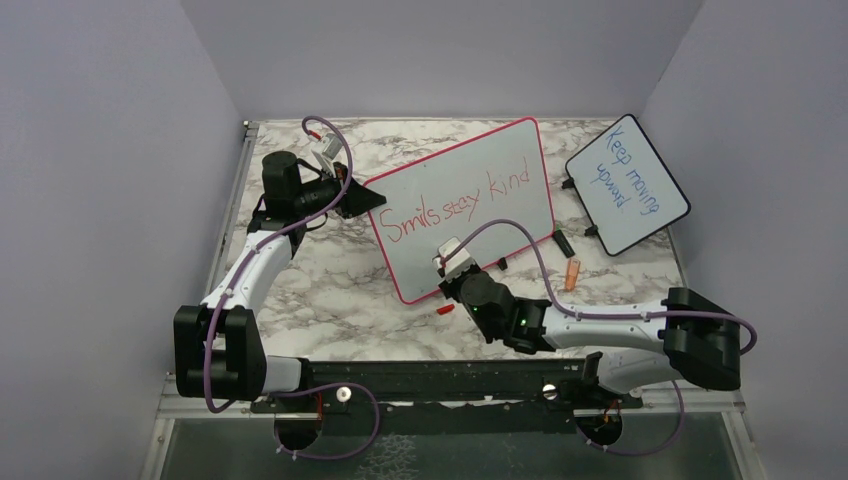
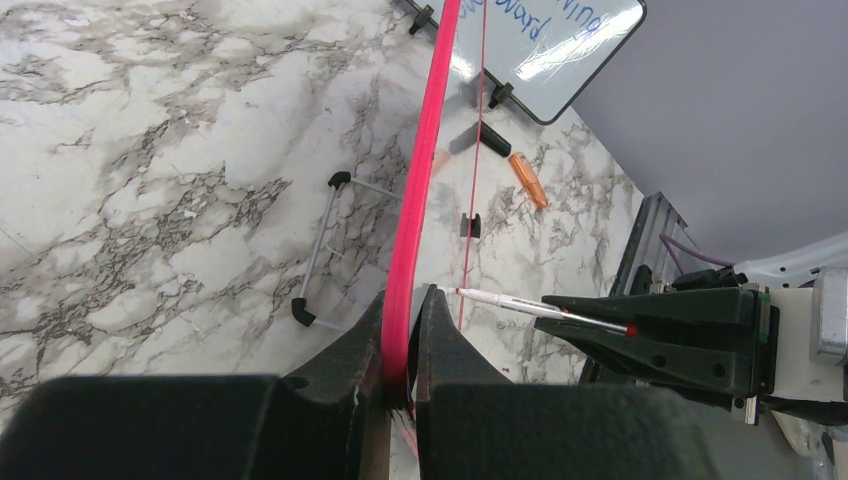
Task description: Write a sentence on the whiteboard
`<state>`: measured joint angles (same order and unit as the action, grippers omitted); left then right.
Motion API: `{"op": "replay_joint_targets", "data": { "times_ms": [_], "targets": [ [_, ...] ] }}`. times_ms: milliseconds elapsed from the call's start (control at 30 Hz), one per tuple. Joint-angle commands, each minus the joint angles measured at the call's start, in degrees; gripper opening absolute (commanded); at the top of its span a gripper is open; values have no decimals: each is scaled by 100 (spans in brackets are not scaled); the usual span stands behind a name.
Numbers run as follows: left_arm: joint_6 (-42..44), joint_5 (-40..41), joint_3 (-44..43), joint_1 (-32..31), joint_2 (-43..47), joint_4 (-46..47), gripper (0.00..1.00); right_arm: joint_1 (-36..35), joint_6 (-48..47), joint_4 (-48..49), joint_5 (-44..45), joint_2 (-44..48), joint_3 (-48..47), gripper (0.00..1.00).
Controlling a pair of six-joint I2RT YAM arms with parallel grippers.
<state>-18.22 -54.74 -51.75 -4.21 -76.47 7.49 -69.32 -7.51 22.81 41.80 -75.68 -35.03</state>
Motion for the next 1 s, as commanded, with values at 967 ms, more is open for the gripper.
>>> {"op": "replay_joint_targets", "data": {
  "times_ms": [967],
  "targets": [
    [714, 1062, 174, -71, -202, -461, 0, -29, 207, -675, -648, -92, -344, 1]
  ]
}}
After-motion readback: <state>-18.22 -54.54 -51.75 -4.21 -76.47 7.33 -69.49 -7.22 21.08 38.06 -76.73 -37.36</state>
